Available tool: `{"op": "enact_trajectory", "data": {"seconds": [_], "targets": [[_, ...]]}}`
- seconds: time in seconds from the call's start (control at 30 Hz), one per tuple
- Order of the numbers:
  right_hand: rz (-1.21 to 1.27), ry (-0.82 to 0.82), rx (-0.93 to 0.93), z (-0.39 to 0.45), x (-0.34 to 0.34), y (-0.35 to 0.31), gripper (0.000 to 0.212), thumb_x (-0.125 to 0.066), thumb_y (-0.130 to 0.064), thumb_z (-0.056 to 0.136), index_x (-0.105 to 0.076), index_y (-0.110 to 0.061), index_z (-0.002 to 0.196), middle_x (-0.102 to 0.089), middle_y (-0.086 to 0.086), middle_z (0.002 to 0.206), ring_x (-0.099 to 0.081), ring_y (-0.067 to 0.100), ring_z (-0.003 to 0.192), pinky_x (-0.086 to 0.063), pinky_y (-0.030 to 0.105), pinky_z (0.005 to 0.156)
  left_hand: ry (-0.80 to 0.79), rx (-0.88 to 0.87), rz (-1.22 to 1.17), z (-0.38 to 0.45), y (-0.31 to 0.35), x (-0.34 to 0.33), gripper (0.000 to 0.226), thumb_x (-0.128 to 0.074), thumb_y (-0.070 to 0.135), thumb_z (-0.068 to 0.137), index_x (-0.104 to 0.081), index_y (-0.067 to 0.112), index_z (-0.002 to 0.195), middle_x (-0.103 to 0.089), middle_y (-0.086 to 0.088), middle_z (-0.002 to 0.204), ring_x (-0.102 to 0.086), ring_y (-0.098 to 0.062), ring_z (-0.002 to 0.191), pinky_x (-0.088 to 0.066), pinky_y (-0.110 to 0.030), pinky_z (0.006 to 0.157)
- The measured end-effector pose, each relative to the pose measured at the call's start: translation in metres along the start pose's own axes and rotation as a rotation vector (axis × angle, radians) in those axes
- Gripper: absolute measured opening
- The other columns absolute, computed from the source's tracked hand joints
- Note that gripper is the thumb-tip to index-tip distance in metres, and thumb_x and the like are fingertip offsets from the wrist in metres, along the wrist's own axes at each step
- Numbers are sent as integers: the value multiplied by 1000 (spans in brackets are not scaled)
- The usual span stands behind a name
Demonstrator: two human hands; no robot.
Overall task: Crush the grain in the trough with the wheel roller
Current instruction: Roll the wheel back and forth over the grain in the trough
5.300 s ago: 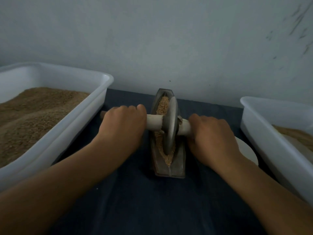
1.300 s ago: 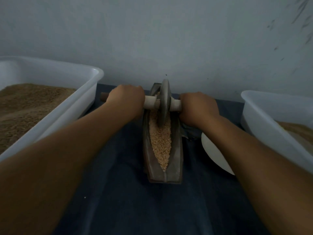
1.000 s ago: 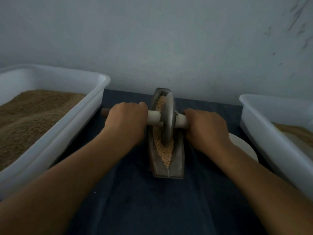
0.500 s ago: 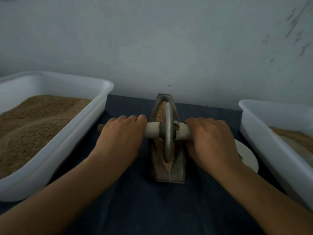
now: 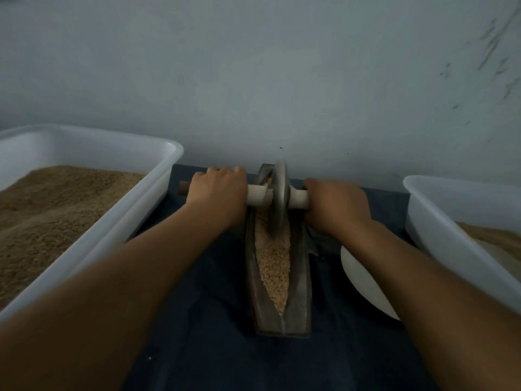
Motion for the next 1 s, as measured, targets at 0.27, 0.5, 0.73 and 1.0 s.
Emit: {"op": "enact_trajectory", "data": {"seconds": [0.27, 0.5, 0.73, 1.0], "targets": [[-58, -42, 13, 3, 3, -6, 18, -67, -33, 82, -65, -25, 97, -67, 3, 94, -64, 26, 83, -29, 27, 56, -92, 27, -53, -5, -7, -9, 45, -72, 33, 81, -43, 17, 112, -61, -7, 109, -57, -26, 92, -43, -39, 70], [-17, 61, 47, -56, 29, -16, 20, -69, -39, 77, -59, -30, 92, -65, -6, 83, -63, 22, 74, -24, 30, 56, 70, -29, 66, -52, 3, 10, 41, -70, 41, 80, -36, 25, 97, -61, 2, 94, -54, -19, 77, -40, -34, 62], [40, 128, 66, -94, 59, -27, 17, -74, -29, 76, -63, -24, 88, -65, -4, 77, -59, 19, 65, -27, 28, 59, 143, -78, 44, -86, 6, 27, 40, -66, 46, 80, -30, 31, 91, -47, 11, 81, -46, -11, 68, -39, -29, 59], [114, 116, 66, -96, 43, -22, 23, -74, -29, 78, -60, -22, 94, -65, -2, 84, -60, 20, 71, -30, 29, 62, 210, -140, 108, -82, 18, 33, 41, -68, 49, 79, -34, 31, 93, -59, 9, 91, -58, -12, 77, -40, -30, 68]]}}
Point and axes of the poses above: each hand's wrist, its own z-axis towards the middle knuckle, its own x-axis out of the back of the hand, y = z × x, the point moved 10 cm from there along z, towards the middle knuckle
